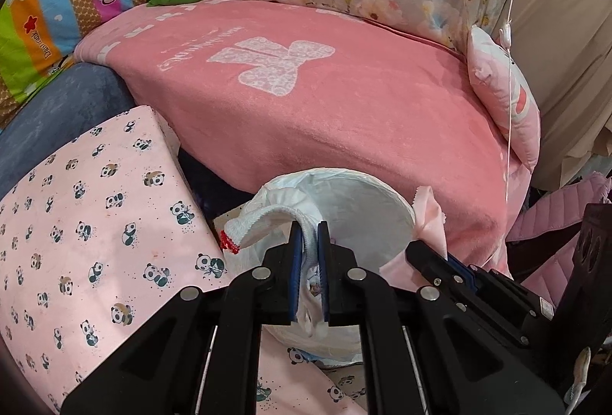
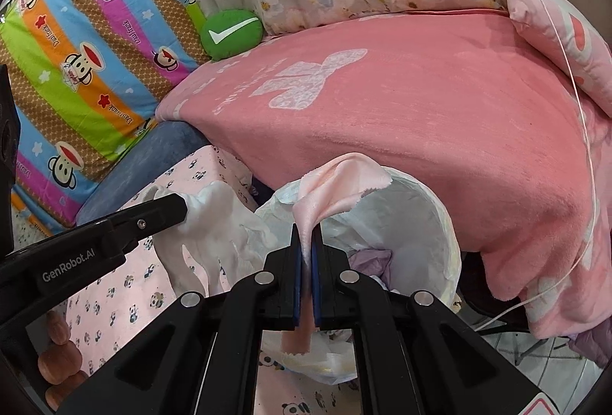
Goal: Collect trash
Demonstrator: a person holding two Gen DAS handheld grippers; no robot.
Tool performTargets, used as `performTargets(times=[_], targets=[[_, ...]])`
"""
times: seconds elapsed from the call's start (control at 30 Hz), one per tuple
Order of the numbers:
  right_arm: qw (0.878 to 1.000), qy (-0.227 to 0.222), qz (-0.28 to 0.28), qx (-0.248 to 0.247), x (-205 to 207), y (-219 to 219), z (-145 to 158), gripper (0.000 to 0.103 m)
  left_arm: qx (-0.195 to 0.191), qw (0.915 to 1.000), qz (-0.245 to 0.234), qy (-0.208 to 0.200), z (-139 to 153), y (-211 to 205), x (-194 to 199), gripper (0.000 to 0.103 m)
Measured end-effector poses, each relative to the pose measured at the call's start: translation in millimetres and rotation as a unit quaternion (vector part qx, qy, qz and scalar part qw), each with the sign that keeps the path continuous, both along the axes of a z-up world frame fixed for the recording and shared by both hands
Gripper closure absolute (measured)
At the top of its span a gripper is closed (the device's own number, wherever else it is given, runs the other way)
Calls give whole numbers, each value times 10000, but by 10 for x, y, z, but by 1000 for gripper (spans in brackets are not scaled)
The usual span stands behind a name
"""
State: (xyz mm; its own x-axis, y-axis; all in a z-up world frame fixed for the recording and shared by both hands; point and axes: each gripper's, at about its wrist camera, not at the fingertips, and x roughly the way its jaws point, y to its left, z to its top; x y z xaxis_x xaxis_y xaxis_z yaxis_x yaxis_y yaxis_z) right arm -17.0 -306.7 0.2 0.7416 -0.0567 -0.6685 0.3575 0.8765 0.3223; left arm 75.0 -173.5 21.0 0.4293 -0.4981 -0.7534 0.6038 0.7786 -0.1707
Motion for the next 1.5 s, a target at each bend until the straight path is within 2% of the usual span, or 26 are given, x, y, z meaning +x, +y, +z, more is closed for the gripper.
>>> performTargets(times=[0.1,0.17,0.23,0.3,0.43,0.57,0.63,0.7,0.77,1.07,1.23,1.33,1.5], targets=[[10000,19,-7,2,16,-70,-21,98,16,10000,64,69,-27,-7,36,92],[10000,24,-17,-2,23,-89,-36,98,28,9999,120,67,-32,3,64,84],[10000,37,-16,3,37,-105,-44,97,13,9998,192,16,-21,28,77,61],[10000,54,-6,-3,65,-117,-45,97,-11,9996,244,-117,10,53,69,49],[10000,72,-3,-46,104,-71,-38,94,-11,9993,297,-223,50,70,88,39],[9999,112,17,-110,148,-16,-36,90,-16,9988,408,-251,38,142,120,35],[9998,122,26,-124,161,8,-28,84,-18,9986,479,-243,21,190,139,34],[9998,118,38,-146,170,31,-25,71,-31,9983,537,-227,5,231,152,34],[9998,130,55,-166,176,56,-34,68,-31,9980,593,-214,-14,271,163,33],[9995,199,111,-235,178,153,-21,64,-42,9969,759,-187,-48,421,159,33],[9990,251,157,-338,147,231,-9,61,6,9952,939,-283,-65,528,134,18],[9987,274,184,-394,130,262,-4,59,44,9944,1006,-317,-81,586,117,16],[9979,346,186,-522,45,314,-9,49,143,9927,1130,-394,-127,690,60,13]])
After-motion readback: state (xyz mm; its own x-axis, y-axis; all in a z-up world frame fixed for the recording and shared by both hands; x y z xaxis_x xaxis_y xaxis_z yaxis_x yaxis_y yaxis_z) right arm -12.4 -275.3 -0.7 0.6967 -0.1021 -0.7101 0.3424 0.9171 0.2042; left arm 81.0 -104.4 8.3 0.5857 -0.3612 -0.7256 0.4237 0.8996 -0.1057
